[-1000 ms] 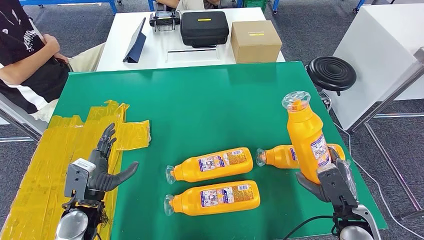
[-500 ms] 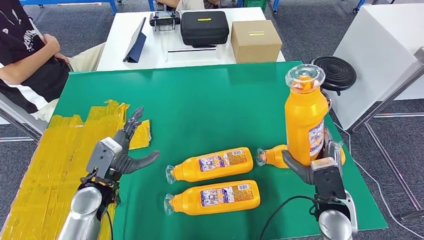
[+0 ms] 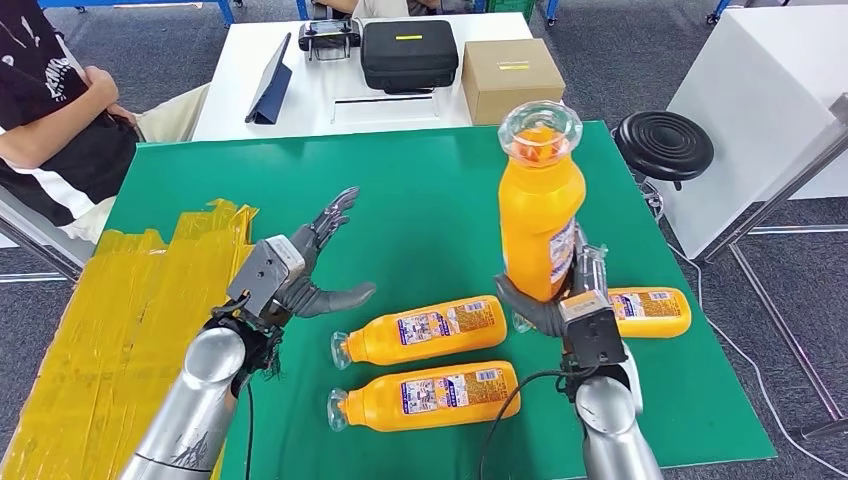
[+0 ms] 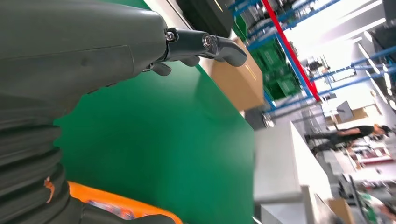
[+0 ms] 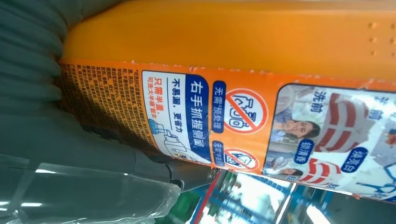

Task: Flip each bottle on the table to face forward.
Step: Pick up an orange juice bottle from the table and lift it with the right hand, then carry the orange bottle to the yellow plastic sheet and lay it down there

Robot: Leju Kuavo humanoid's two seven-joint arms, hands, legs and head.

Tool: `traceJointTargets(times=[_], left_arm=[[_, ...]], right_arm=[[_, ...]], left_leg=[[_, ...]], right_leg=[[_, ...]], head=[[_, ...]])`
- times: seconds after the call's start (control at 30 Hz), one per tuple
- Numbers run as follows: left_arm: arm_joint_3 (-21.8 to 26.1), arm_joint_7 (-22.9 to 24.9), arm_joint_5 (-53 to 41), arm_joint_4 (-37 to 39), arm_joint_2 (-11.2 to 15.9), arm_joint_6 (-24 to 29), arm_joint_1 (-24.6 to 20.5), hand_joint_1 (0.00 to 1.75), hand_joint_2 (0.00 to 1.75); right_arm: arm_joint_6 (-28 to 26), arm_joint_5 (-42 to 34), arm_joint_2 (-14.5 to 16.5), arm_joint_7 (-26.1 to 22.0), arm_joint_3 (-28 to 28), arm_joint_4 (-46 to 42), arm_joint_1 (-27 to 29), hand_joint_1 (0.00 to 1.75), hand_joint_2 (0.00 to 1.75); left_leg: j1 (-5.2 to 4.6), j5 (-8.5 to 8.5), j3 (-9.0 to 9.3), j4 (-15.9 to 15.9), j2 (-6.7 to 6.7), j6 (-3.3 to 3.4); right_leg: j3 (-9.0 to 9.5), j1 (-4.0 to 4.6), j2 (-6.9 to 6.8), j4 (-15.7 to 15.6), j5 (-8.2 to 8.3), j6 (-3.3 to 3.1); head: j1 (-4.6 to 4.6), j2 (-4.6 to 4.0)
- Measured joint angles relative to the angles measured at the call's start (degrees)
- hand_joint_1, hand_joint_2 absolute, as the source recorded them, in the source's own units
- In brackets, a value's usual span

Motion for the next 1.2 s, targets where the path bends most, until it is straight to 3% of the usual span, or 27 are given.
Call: traceJointTargets(times=[0.27, 0.53, 1.2], left_arm=[[-2.27, 2.35, 9.52, 2.33, -0.82, -3.8, -4.14, 0.0, 1.75], [-3.52, 4.68, 21.16, 2.73, -1.04, -4.54, -5.28, 0.0, 1.75], [-5.98, 5.5, 26.49, -0.37, -1.02, -2.9, -3.77, 0.0, 1.75]], right_arm=[[-4.18, 0.95, 2.04, -2.64, 5.56, 8.32, -6.28, 1.75, 1.75], [-7.62, 2.24, 2.66, -2.99, 8.86, 13.33, -8.51, 1.75, 1.75], [-10.83, 3.79, 4.33, -3.25, 14.31, 21.28, -11.54, 1.75, 1.75]], left_leg=[[0.0, 0.07, 0.02, 0.01, -0.03, 0.02], [0.0, 0.05, -0.03, 0.0, -0.04, 0.02], [0.0, 0.06, -0.07, 0.0, -0.1, 0.02]], right_leg=[[0.02, 0.0, -0.01, 0.03, 0.01, 0.0], [0.0, 0.0, -0.01, 0.03, 0.0, 0.01], [-0.02, -0.01, -0.06, 0.03, 0.0, 0.0]], head=[[0.0, 0.0], [-0.01, 0.0], [0.01, 0.0]])
